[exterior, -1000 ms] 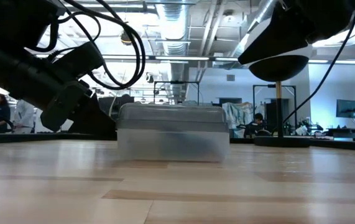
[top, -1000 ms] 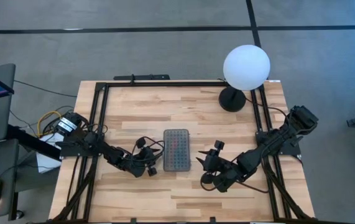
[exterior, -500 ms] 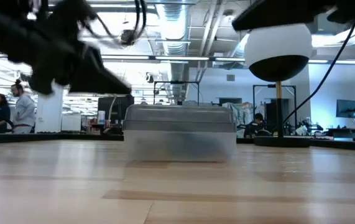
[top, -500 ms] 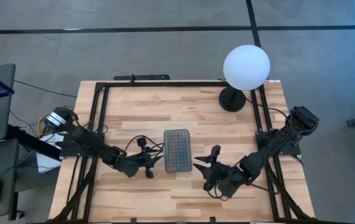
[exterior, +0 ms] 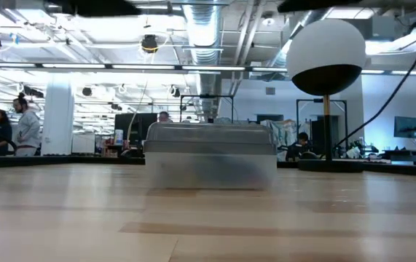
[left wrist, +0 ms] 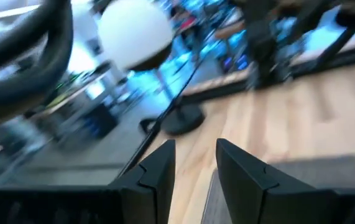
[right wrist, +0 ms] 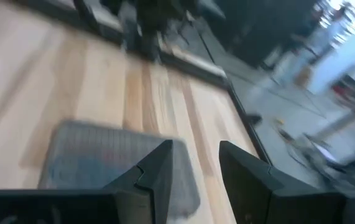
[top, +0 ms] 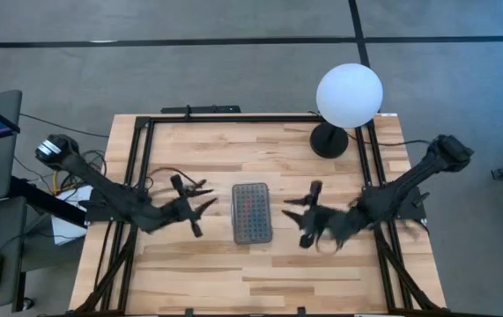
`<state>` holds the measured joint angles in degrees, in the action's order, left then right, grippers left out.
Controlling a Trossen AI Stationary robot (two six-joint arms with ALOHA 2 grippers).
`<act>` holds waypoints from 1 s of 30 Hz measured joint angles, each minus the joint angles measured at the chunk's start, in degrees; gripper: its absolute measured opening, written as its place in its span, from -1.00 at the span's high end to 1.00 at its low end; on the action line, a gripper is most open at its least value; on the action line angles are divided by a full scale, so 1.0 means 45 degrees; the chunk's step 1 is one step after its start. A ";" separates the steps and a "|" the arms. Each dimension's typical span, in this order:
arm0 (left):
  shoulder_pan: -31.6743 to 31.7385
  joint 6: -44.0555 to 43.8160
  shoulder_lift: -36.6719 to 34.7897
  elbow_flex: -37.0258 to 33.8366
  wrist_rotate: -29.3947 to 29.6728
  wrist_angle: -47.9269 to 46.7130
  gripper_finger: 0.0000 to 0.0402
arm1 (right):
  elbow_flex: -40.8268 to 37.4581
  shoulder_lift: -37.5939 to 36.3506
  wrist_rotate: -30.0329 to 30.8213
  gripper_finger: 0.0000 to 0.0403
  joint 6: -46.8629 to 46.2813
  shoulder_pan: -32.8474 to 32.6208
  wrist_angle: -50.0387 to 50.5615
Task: Pick & place school supplies into a supply box
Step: Return to Home Position
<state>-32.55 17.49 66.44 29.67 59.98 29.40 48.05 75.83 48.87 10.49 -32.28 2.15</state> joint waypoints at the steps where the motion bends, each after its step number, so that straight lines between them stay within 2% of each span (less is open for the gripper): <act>1: 0.0090 0.0325 -0.0561 -0.0001 -0.0550 -0.0090 0.44 | -0.0354 -0.0637 -0.0609 0.38 0.0440 0.0264 -0.0527; 3: 0.0364 0.0709 -0.1663 -0.0045 -0.1934 -0.0410 0.44 | -0.1256 -0.1982 -0.2143 0.38 0.1287 0.0974 -0.1681; 6: 0.1058 0.0879 -0.3209 -0.0451 -0.4903 -0.0886 0.44 | -0.2918 -0.3787 -0.4865 0.38 0.2252 0.2365 -0.3875; 8: 0.1648 0.0885 -0.4102 -0.0978 -0.6440 -0.0927 0.44 | -0.4101 -0.4707 -0.6465 0.38 0.2539 0.3355 -0.5438; 14: 0.3475 0.0325 -0.7072 -0.3351 -0.7540 -0.0729 0.44 | -0.6918 -0.6478 -0.9579 0.38 0.1950 0.6491 -0.8317; 20: 0.5364 0.0041 -1.0447 -0.5484 -1.0037 -0.0329 0.44 | -0.7849 -0.6797 -1.2707 0.38 0.0925 0.8983 -0.9294; 23: 0.6170 -0.0244 -1.1817 -0.6365 -1.0607 -0.0497 0.44 | -0.7849 -0.6595 -1.3490 0.38 0.0677 0.9623 -0.9312; 26: 0.6790 -0.0780 -1.3006 -0.6445 -1.0936 -0.2547 0.44 | -0.7945 -0.6278 -1.3549 0.38 0.0678 0.9842 -0.9221; 30: 0.7118 -0.1358 -1.4015 -0.6450 -1.1284 -0.4394 0.44 | -0.8974 -0.6096 -1.3537 0.38 0.0551 1.0037 -1.0463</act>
<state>-0.52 11.38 3.37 0.64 9.20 9.62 7.67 48.40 -12.05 12.97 12.88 -44.93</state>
